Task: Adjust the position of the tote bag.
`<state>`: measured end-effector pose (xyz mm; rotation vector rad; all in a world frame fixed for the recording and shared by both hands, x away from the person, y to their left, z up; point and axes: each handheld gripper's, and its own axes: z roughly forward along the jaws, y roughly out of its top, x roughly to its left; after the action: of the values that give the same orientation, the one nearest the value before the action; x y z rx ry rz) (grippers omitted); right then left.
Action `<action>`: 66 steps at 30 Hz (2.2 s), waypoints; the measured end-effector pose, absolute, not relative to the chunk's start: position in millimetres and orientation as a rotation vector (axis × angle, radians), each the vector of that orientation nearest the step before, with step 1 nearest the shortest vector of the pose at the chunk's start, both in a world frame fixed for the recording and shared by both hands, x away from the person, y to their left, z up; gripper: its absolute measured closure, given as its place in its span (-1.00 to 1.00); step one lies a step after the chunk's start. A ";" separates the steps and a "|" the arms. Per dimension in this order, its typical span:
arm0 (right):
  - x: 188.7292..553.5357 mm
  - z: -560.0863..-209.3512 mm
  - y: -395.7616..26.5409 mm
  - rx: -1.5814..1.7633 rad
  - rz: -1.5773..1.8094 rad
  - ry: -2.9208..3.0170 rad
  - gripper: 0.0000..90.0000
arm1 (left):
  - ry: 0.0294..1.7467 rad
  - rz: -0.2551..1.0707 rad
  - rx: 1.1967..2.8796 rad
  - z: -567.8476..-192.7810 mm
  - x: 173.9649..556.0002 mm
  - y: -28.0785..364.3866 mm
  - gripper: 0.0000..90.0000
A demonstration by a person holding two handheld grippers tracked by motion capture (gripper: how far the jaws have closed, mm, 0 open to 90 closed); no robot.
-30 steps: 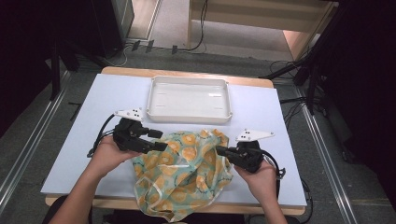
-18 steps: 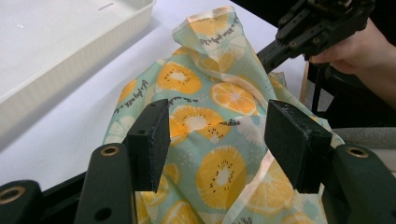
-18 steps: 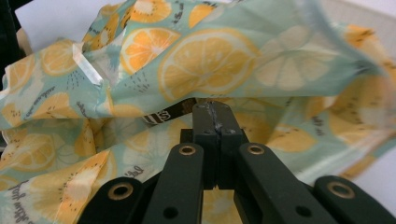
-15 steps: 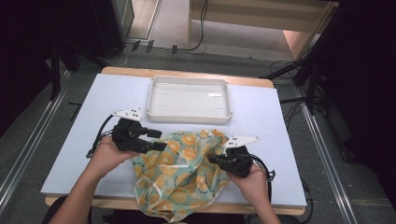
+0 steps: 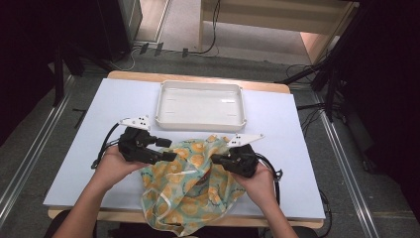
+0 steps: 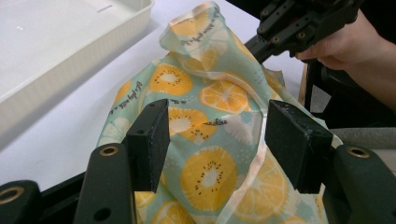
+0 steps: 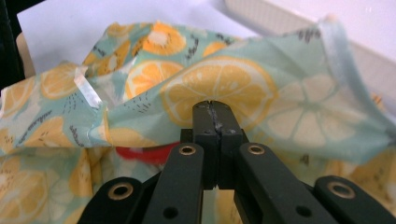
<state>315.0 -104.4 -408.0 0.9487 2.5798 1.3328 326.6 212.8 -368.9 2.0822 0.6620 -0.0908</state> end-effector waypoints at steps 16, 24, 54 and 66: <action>337.1 -407.1 -84.6 0.931 1.308 2.601 1.00 | 0.663 -0.100 2.091 -371.9 322.1 211.7 -0.10; 349.1 -409.7 -75.6 0.914 1.294 2.611 1.00 | 0.676 -0.118 2.103 -378.6 318.6 209.0 -0.10; 351.3 -404.1 -73.0 0.889 1.331 2.600 1.00 | 0.710 -0.178 2.160 -392.6 312.9 206.2 1.00; 332.4 -394.5 -91.8 0.892 1.360 2.553 0.99 | 0.777 -0.083 2.086 -375.3 317.0 226.9 1.00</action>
<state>332.4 -91.8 -394.5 0.8922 2.5529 1.3602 317.0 226.9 -375.3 2.0855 0.7771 -0.0830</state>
